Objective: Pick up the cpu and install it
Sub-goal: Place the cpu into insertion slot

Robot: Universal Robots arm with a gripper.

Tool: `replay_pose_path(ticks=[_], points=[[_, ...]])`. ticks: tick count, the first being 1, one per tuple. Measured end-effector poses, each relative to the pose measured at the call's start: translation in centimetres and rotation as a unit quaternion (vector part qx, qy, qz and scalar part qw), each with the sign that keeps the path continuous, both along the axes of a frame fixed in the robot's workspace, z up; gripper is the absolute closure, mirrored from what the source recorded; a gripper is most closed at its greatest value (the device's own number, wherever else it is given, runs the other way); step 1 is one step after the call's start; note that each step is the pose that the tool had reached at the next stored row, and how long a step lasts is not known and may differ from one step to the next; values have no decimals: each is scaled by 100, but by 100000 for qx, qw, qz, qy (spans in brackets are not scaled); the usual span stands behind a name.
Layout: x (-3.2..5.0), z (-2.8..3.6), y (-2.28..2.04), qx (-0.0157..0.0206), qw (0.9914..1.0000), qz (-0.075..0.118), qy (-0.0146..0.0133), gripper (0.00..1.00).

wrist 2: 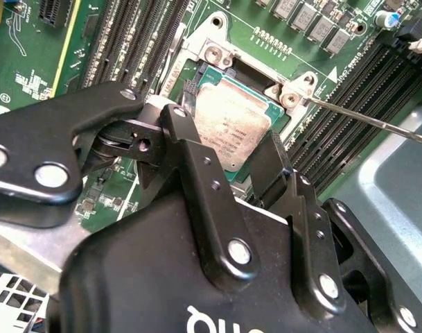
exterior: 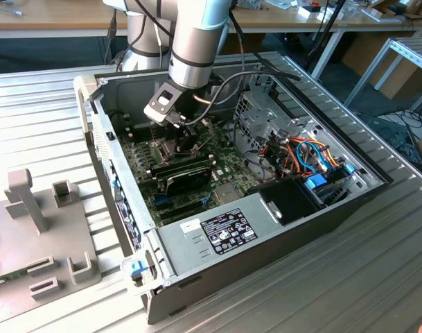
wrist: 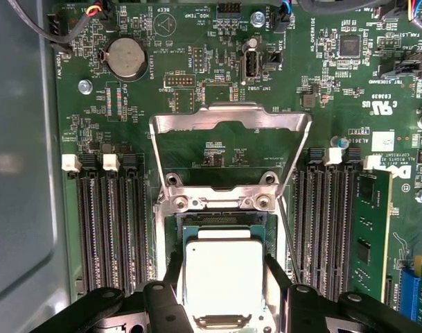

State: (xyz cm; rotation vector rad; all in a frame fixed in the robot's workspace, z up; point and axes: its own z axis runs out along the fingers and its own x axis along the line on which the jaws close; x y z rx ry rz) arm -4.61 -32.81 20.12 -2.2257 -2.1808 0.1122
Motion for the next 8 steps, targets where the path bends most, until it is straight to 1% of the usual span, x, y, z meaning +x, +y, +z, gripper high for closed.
replay_pose_path(ticks=[8], points=[[10,-12,0,-12,100000,-4,10,45]])
